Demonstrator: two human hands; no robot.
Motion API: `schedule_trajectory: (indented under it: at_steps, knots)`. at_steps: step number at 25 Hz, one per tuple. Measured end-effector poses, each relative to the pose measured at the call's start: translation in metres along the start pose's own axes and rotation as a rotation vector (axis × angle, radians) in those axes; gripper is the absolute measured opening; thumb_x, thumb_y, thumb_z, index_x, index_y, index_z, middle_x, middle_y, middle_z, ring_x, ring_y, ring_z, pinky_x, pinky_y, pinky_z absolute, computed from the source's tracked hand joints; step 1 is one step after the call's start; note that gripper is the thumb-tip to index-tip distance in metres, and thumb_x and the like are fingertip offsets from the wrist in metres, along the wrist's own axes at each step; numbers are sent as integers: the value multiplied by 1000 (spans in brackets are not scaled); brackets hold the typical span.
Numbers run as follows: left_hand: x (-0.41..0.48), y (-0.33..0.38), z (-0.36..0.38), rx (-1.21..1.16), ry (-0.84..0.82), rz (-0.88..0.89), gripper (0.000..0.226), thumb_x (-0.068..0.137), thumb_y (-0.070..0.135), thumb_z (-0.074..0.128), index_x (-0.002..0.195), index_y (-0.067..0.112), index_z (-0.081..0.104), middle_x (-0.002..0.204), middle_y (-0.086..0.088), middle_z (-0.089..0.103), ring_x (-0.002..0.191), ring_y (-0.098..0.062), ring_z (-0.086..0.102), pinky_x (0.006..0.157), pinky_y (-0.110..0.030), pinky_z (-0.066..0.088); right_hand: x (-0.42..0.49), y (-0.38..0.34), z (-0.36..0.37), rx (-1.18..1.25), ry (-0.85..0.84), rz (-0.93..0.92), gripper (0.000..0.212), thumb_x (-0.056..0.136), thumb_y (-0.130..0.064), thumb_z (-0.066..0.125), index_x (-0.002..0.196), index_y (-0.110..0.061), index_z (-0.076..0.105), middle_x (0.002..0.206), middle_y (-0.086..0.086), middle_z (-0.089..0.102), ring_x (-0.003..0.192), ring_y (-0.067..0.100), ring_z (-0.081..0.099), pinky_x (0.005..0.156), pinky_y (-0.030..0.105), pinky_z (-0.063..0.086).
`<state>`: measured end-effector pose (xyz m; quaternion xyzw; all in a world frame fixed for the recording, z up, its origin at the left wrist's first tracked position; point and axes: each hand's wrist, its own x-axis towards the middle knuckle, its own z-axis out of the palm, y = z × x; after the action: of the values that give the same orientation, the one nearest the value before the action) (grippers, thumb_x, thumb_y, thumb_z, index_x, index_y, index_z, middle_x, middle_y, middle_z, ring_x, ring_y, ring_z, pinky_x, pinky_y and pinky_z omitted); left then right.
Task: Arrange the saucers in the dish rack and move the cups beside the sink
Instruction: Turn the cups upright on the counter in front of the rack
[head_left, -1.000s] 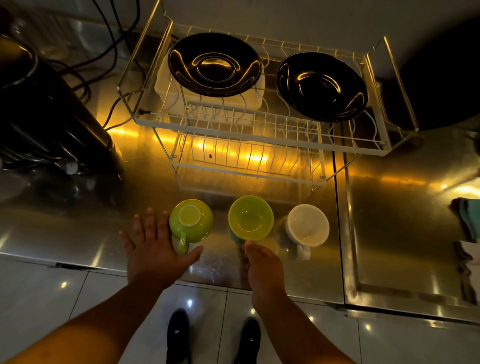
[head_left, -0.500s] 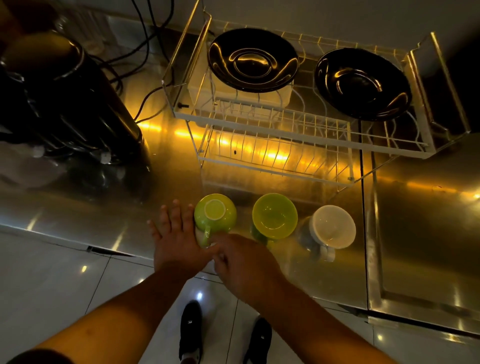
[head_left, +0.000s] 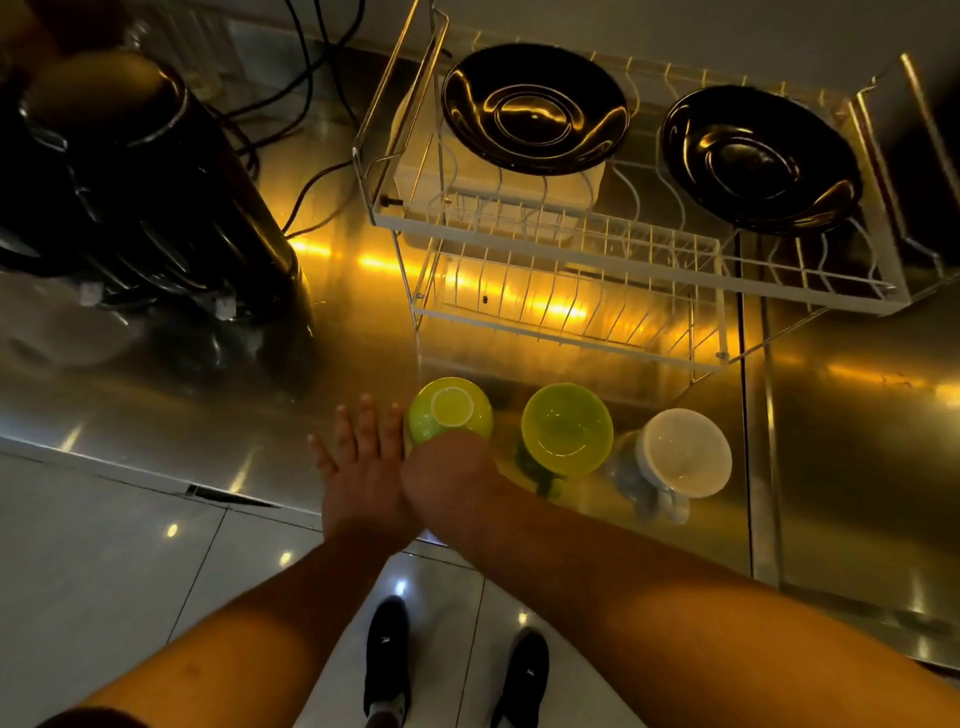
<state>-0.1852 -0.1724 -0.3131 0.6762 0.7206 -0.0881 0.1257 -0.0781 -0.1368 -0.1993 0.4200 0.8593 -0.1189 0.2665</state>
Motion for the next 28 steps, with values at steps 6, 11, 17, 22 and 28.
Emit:
schedule_trajectory:
  at_steps: [6, 11, 17, 22, 28]
  knots:
    - [0, 7, -7, -80, 27, -47, 131, 65, 104, 17, 164, 19, 5, 173, -16, -5, 158, -41, -11, 121, -70, -5, -22, 70, -72, 359, 231, 176, 15, 90, -29, 60, 90, -16, 67, 82, 5, 64, 85, 27, 67, 64, 30, 41]
    - [1, 7, -1, -120, 55, -14, 131, 66, 105, 29, 161, 14, 21, 171, -19, 16, 157, -44, 7, 118, -75, 7, -46, 75, -30, 1693, 285, 468, 31, 95, -27, 52, 73, -12, 67, 70, 18, 69, 61, 32, 65, 62, 38, 54]
    - [-1, 8, -2, -125, 99, -1, 107, 80, 86, 24, 159, 13, 27, 170, -20, 18, 157, -45, 7, 118, -74, 8, -30, 5, 31, 2204, 405, 615, 16, 91, -13, 62, 78, -16, 71, 83, 9, 75, 77, 18, 70, 69, 31, 55]
    - [-5, 9, -8, -145, 118, -5, 109, 78, 83, 28, 162, 15, 21, 172, -20, 11, 158, -44, 1, 121, -71, 1, -18, -9, 48, 2165, 557, 717, 14, 97, -20, 61, 86, -14, 67, 80, 2, 73, 79, 16, 67, 75, 34, 54]
    - [-4, 6, -7, -134, 94, -3, 111, 78, 85, 29, 164, 17, 13, 173, -18, 2, 158, -42, -6, 121, -71, -2, -9, -14, 56, 2242, 483, 746, 13, 98, -24, 59, 90, -17, 67, 73, -6, 75, 71, 9, 69, 62, 27, 50]
